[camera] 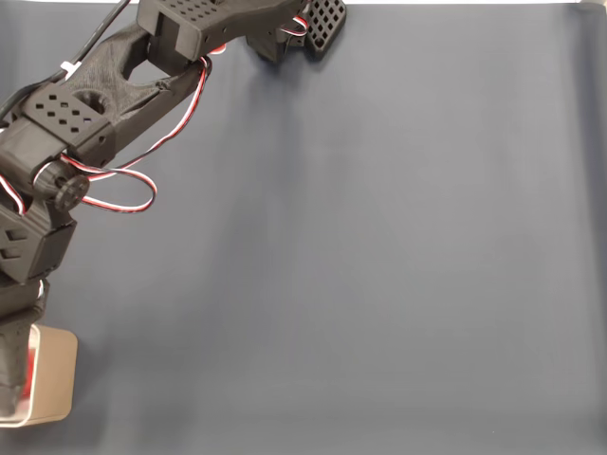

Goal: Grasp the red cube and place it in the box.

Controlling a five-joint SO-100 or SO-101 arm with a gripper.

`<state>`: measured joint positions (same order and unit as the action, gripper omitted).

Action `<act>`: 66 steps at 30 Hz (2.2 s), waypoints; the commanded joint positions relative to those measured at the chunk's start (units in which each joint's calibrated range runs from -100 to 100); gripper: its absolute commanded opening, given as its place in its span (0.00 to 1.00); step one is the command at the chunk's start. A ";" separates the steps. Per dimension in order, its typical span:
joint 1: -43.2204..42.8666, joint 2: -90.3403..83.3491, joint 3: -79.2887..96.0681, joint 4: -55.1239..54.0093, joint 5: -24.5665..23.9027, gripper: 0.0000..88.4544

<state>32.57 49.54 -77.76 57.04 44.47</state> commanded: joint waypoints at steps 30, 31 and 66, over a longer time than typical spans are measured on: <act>1.24 -1.28 -4.36 -1.14 0.05 0.51; 1.24 -1.36 -4.36 -1.14 0.20 0.51; -12.11 -45.04 53.12 -7.86 4.49 0.00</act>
<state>23.74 15.24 -31.19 50.91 49.11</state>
